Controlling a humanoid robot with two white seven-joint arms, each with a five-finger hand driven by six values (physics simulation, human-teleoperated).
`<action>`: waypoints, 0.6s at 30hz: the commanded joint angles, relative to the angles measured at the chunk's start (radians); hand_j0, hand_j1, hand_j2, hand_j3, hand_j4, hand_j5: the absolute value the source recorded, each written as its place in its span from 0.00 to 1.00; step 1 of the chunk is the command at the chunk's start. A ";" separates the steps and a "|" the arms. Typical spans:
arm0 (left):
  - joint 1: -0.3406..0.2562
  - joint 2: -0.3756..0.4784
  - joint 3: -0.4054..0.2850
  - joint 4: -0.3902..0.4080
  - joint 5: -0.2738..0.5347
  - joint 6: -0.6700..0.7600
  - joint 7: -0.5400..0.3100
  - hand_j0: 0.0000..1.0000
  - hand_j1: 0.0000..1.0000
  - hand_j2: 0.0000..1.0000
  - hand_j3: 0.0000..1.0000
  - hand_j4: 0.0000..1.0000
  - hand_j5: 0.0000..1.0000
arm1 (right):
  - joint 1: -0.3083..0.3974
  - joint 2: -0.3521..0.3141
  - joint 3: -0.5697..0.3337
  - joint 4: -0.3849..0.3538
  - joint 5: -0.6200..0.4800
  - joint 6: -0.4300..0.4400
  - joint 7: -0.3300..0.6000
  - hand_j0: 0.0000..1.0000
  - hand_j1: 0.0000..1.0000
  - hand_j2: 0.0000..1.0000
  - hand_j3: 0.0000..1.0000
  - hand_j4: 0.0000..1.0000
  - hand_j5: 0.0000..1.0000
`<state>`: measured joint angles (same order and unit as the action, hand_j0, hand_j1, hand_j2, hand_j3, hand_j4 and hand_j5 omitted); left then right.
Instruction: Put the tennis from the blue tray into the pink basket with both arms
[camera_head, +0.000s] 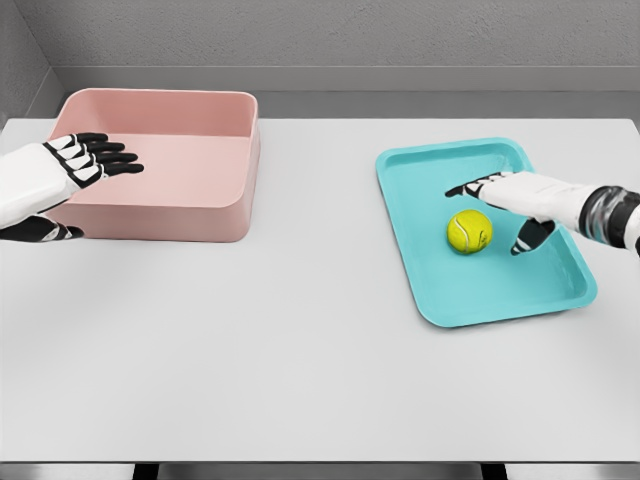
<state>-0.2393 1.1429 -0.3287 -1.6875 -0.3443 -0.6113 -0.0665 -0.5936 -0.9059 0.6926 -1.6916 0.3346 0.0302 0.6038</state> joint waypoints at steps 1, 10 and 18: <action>0.000 0.001 0.000 0.000 0.001 0.000 0.001 1.00 1.00 1.00 1.00 1.00 1.00 | -0.002 0.005 0.015 0.004 0.000 0.017 0.007 1.00 1.00 1.00 1.00 1.00 1.00; -0.002 0.001 0.000 0.000 -0.013 0.000 0.001 1.00 1.00 1.00 1.00 1.00 1.00 | -0.078 0.050 0.104 0.066 -0.002 0.046 0.007 1.00 1.00 1.00 1.00 1.00 1.00; -0.005 0.008 0.004 0.000 -0.082 0.000 -0.001 1.00 1.00 1.00 1.00 1.00 1.00 | -0.092 0.061 0.153 0.105 -0.002 0.046 0.007 1.00 1.00 1.00 1.00 1.00 1.00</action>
<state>-0.2439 1.1480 -0.3268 -1.6873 -0.4128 -0.6112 -0.0675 -0.6857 -0.8461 0.8337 -1.5977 0.3330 0.0769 0.6111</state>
